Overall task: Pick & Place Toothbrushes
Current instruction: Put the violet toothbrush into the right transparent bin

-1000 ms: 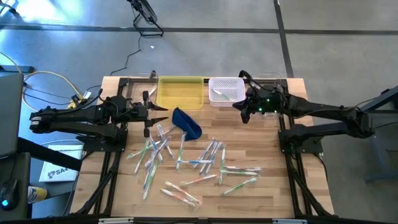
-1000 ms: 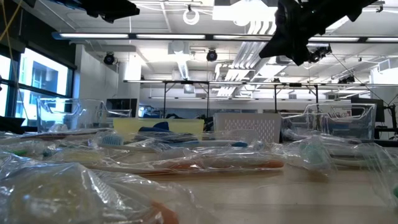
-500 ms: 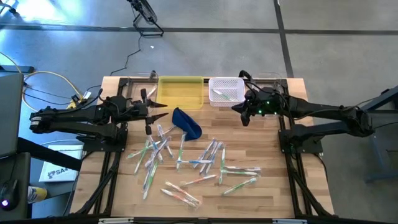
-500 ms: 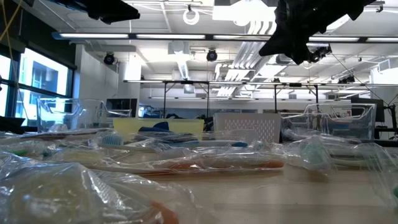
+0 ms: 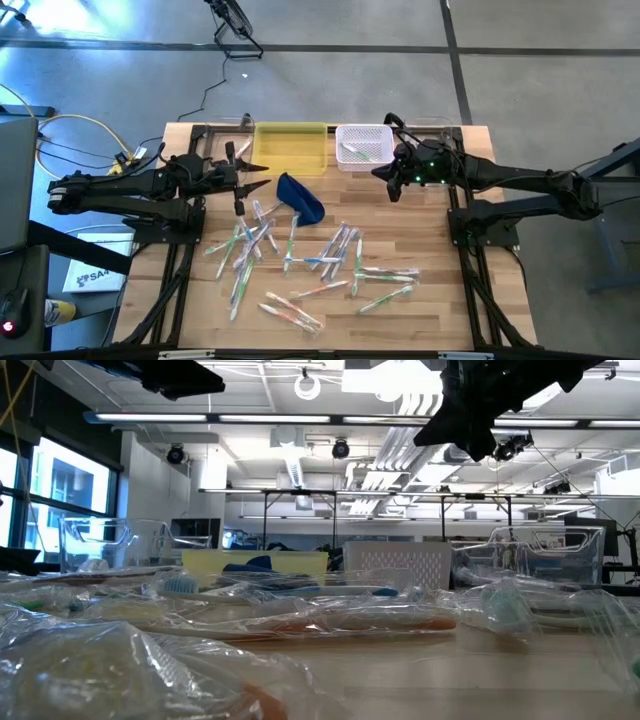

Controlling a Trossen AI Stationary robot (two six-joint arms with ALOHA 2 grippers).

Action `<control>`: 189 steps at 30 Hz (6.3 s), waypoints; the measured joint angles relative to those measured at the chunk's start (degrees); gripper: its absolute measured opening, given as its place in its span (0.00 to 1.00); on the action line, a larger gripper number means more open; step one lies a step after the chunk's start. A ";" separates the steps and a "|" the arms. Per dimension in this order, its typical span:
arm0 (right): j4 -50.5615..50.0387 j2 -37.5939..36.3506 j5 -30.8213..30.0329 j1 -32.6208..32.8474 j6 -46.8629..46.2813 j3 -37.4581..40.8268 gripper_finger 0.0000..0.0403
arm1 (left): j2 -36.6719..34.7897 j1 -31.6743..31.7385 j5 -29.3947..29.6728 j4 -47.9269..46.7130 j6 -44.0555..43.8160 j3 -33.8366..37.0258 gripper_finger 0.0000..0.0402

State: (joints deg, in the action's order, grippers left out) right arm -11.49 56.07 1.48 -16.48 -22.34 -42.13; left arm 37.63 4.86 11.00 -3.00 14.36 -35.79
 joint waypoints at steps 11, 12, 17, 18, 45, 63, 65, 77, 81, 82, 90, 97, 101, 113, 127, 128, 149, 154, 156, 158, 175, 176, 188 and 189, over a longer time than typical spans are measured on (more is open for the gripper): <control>0.20 0.00 0.27 0.01 0.09 0.00 0.00 | 0.00 0.00 0.00 -0.25 0.85 0.00 0.35; 0.20 0.00 0.32 0.01 0.09 0.00 0.00 | 0.00 0.00 -0.02 -0.25 0.85 0.00 0.35; 0.20 0.01 0.50 0.01 0.10 0.00 0.00 | 0.52 0.00 -1.45 -0.13 -0.99 -0.04 0.35; 0.19 0.01 0.51 0.01 0.10 0.00 0.00 | 0.52 0.00 -2.13 -0.14 -1.20 -0.04 0.35; 0.16 0.02 0.34 0.01 -0.32 0.00 0.00 | 0.81 -0.04 -15.61 0.20 -10.15 -0.09 0.15; 0.10 0.02 0.15 -0.01 -0.32 0.02 0.00 | 15.95 -9.91 -5.93 -6.58 -12.68 -6.06 0.00; 0.09 0.02 0.15 0.01 -0.32 0.02 0.00 | 17.44 -9.90 -5.50 -12.75 -14.72 -8.22 0.00; -0.32 0.09 0.17 -0.01 0.22 0.02 0.00 | 23.96 -9.77 -5.60 -35.27 -25.32 -15.69 0.00; -0.34 0.09 0.17 -0.01 1.17 0.02 0.00 | 24.20 -9.77 -6.00 -36.95 -25.51 -15.69 0.00; -0.33 0.09 0.17 -0.01 1.19 0.02 0.00 | 24.17 -9.77 -6.20 -36.97 -25.88 -15.69 0.00; -0.34 0.09 0.17 -0.01 1.19 0.02 0.00 | 24.59 -9.77 -7.72 -44.20 -32.33 -15.69 0.00; -0.37 0.11 0.17 -0.01 1.21 0.02 0.00 | 26.83 -9.76 -10.58 -46.70 -34.26 -15.68 0.00; -0.63 0.11 0.19 -0.01 1.21 0.02 0.00 | 28.91 -9.79 -12.44 -47.17 -34.17 -15.67 0.07; -1.31 0.11 0.28 -0.01 1.21 0.02 0.00 | 37.76 -9.75 -13.69 -47.89 -38.65 -15.63 0.44; -1.69 0.11 0.56 -0.01 1.21 0.02 0.00 | 42.82 -9.73 -16.32 -41.70 -40.02 -12.96 0.47; -1.72 0.11 0.56 -0.01 1.21 0.02 0.00 | 42.90 -9.73 -16.69 -39.70 -40.35 -12.24 0.47; -1.59 0.11 0.32 -0.01 1.19 0.02 0.00 | 42.97 -9.73 -15.12 -36.70 -43.26 -7.56 0.43; -1.57 0.11 0.17 -0.01 1.19 0.02 0.00 | 44.26 -9.71 -14.65 -36.92 -43.31 -7.56 0.33; -1.57 0.11 0.13 -0.01 1.19 0.02 0.00 | 45.07 -9.70 -14.59 -36.86 -43.33 -7.56 0.29; -1.56 0.11 0.13 -0.01 1.19 0.02 0.00 | 45.69 -9.70 -14.56 -36.92 -43.35 -7.56 0.26; -1.57 0.11 0.14 -0.01 1.19 0.02 0.00 | 45.51 -9.70 -15.34 -33.95 -43.11 -10.42 0.05; -1.57 0.11 0.14 -0.01 1.19 0.02 0.00 | 45.51 -9.70 -15.37 -34.00 -42.73 -11.29 0.06; -1.59 0.11 0.49 0.01 1.61 0.02 0.00 | 45.49 -4.91 -14.93 -33.91 -29.23 -26.83 0.06; -1.59 0.11 0.57 0.01 1.67 0.02 0.00 | 45.48 -4.08 -14.93 -33.87 -27.14 -28.48 0.06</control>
State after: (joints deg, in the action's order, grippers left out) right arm -13.08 56.18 2.04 -16.47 -20.66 -42.11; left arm 83.11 0.78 -3.92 -36.87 -12.78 -64.27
